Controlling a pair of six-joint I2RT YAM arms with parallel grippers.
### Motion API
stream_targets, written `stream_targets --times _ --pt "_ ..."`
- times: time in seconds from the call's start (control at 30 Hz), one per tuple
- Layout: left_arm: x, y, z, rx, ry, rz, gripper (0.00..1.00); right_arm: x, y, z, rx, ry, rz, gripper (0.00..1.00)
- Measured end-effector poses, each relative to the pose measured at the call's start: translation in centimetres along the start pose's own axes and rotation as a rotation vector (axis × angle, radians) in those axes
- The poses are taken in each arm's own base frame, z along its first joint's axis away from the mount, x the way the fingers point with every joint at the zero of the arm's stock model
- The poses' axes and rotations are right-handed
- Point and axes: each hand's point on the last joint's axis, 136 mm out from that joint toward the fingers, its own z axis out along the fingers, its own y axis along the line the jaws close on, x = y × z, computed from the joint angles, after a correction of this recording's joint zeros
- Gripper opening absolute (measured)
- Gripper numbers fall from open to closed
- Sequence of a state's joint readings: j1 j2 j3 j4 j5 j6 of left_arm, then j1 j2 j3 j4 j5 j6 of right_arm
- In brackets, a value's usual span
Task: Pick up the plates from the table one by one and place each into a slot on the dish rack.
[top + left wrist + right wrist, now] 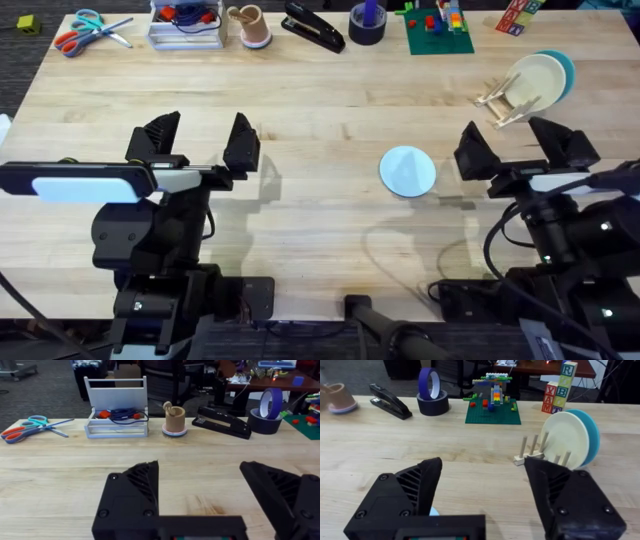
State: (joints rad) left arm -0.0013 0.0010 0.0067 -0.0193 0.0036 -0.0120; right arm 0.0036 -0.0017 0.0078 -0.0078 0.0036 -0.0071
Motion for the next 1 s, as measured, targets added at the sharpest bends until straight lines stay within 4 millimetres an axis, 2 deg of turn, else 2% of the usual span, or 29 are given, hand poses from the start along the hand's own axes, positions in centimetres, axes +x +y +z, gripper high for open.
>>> stream_targets --times 0.47,0.67,0.77,1.0 --pt "0.5 0.0 0.0 0.000 0.022 0.001 0.993 -0.1 0.0 0.0 0.000 -0.006 0.000 0.995" --pt "0.2 0.0 -0.1 -0.001 0.018 0.001 0.993 -1.4 0.0 0.0 0.000 -0.054 -0.002 0.995" --pt "-1.1 0.0 -0.3 0.000 0.000 0.001 0.993 -2.0 0.0 -0.2 0.000 -0.063 -0.002 0.995" --pt "-6.4 0.2 -2.1 -0.013 -0.041 0.001 0.993 -6.7 0.0 -1.7 0.001 -0.111 -0.003 0.992"
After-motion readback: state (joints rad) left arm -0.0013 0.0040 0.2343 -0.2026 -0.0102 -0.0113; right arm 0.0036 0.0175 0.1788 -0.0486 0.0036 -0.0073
